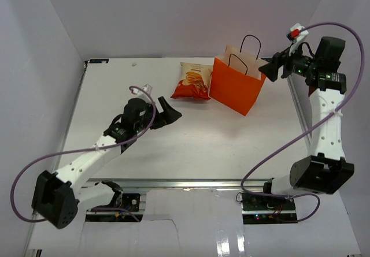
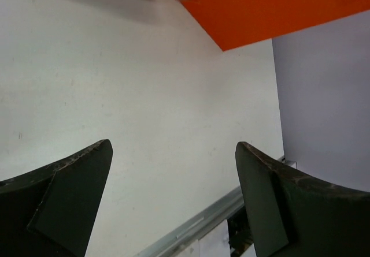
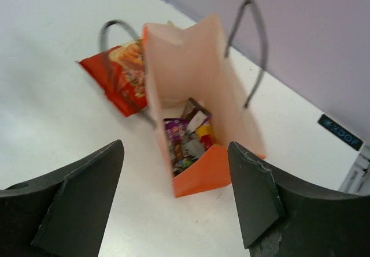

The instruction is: Place the snacks into the paper bag

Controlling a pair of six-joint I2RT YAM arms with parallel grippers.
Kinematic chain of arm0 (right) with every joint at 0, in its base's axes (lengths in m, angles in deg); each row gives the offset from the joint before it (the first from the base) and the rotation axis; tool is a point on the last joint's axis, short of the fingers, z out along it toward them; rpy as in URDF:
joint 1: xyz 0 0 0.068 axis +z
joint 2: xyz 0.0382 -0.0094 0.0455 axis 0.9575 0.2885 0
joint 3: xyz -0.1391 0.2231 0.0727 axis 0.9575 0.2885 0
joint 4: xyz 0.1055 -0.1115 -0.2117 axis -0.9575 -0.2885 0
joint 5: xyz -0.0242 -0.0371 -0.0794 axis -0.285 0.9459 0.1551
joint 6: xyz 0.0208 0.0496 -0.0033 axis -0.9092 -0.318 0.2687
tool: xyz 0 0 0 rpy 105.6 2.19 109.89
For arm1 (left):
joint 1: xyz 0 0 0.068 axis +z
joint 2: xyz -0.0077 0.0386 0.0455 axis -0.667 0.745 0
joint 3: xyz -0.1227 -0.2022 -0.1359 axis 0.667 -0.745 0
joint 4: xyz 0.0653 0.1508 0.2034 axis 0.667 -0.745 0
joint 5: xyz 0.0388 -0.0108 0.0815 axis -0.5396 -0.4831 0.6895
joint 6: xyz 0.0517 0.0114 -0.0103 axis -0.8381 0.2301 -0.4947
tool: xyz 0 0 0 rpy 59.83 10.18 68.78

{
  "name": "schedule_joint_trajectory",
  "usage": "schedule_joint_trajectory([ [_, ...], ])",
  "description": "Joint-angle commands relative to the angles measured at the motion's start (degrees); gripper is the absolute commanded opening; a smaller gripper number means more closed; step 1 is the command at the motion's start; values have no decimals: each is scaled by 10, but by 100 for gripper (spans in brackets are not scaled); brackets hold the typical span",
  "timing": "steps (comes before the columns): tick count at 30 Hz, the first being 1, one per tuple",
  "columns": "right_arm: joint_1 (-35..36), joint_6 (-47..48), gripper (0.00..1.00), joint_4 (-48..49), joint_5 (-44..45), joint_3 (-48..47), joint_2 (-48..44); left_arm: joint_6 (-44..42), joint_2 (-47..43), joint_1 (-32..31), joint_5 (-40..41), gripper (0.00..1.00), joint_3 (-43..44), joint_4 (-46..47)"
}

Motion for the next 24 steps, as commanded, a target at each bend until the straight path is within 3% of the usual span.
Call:
schedule_joint_trajectory([
  [1,2,52,79,-87,-100,64,-72,-75,112,29,3,98,121,6],
  [6,1,84,80,-86,-118,201,-161,-88,273,108,-97,98,258,-2],
  [10,1,85,80,-84,-137,231,-178,-103,380,149,-175,98,346,20],
  [17,1,85,79,-82,-145,248,-186,-134,538,160,-229,96,524,-9],
  [24,1,80,79,-80,-159,270,-189,-129,600,160,-243,94,559,-9],
])
